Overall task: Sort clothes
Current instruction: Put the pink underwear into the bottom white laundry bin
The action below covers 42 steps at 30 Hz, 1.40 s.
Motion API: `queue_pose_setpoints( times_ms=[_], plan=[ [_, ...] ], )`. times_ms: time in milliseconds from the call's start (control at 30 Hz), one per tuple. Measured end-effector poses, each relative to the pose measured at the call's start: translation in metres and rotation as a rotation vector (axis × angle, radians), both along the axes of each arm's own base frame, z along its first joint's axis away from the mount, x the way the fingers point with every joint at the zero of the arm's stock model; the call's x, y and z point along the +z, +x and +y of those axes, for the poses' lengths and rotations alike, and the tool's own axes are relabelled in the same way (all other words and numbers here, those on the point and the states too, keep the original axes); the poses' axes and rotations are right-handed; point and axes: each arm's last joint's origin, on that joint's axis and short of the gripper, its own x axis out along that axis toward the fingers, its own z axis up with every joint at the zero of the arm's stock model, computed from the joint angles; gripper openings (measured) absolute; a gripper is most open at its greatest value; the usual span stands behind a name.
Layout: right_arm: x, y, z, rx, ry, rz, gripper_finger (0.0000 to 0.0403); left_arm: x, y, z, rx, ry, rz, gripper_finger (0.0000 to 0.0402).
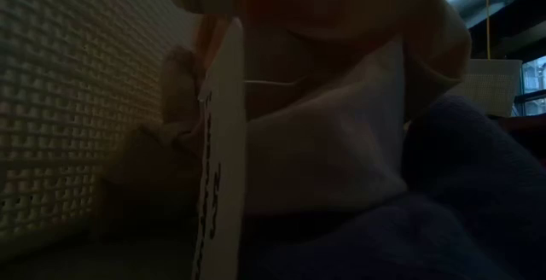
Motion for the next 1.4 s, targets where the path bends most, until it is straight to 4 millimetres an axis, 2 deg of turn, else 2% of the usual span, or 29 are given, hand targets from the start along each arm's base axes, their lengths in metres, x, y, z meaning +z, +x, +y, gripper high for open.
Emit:
queue_pose_setpoints(
  times_ms=[267,533,700,833,1067,1400],
  plan=[
    [-0.013,-0.017,-0.004,-0.113,0.026,0.085,0.0239,0.014,-0.029,-0.019,-0.101,-0.057,-0.043,0.0014],
    [-0.016,-0.025,-0.006,-0.186,0.046,0.122,0.0239,0.02,-0.06,-0.039,-0.219,-0.12,-0.027,0.002],
    [-0.016,-0.028,0.001,-0.176,0.066,0.127,0.0239,0.014,-0.076,-0.042,-0.225,-0.19,0.071,0.0021],
    [-0.017,-0.03,0.012,-0.15,0.077,0.123,0.0239,0.003,-0.083,-0.042,-0.165,-0.212,0.175,0.0021],
    [-0.019,-0.033,0.028,-0.106,0.068,0.097,0.0239,-0.027,-0.077,-0.042,0.036,-0.186,0.341,0.0021],
    [-0.049,-0.036,0.035,-0.075,0.062,0.119,0.0239,-0.067,-0.047,-0.068,0.115,-0.114,0.461,0.0021]
  ],
)
